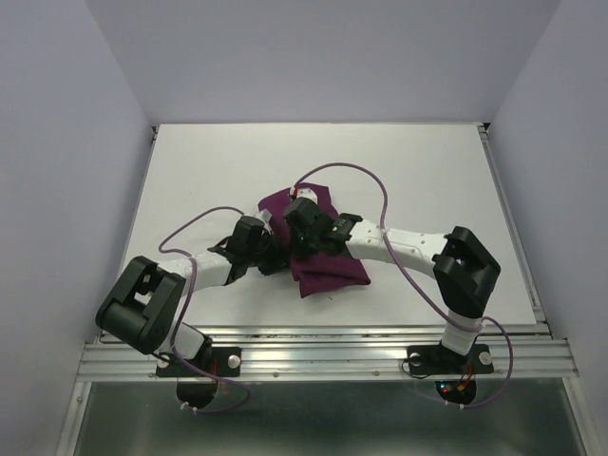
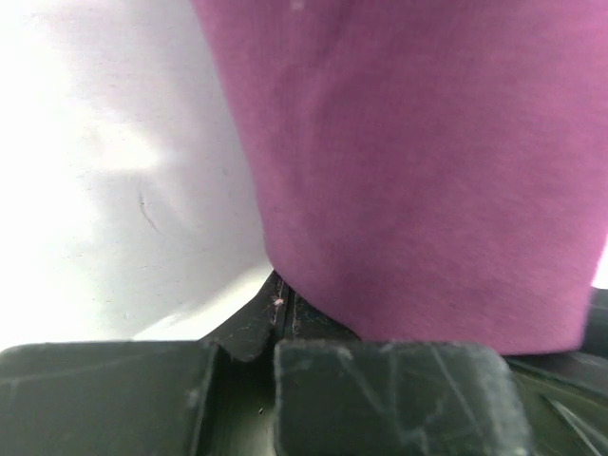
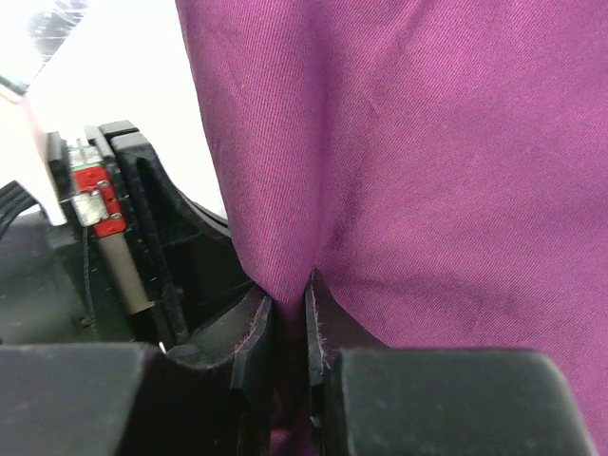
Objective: Prepare the surgical pack
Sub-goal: Pack the surgical kit at the center of the board.
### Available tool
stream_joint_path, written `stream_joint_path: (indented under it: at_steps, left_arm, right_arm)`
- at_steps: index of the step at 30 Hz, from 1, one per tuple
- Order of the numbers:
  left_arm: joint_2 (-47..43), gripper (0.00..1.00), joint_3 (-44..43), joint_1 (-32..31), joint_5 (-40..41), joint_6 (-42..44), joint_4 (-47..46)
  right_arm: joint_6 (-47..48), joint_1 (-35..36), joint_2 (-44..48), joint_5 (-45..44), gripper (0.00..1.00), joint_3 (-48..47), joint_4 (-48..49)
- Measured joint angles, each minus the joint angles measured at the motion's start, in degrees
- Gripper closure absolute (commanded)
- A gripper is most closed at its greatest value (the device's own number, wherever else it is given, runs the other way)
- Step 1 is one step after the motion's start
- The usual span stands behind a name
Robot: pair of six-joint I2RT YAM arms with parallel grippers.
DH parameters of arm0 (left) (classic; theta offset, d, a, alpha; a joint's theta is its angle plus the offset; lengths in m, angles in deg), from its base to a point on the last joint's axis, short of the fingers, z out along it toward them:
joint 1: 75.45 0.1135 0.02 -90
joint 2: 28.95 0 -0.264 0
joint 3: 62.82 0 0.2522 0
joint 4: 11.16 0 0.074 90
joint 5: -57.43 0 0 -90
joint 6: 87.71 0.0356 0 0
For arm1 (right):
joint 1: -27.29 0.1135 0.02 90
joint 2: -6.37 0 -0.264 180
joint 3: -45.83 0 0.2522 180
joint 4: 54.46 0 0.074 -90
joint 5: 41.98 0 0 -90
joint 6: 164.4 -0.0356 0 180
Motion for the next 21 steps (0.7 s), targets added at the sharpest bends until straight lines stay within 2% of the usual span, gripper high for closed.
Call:
stream_joint_path:
  at_steps: [9,21]
  left_arm:
    - [1.11,1.0,-0.02,0.02,0.07,0.13,0.0]
    - [-0.98,1.0,-0.42,1.42,5.53,0.66,5.14]
  right_arm:
    - [-0.07,0.04,0.07,0.2,0.99,0.46,0.68]
    - [-0.07,0.04,0.07,0.46,0.99,0.46,0.76]
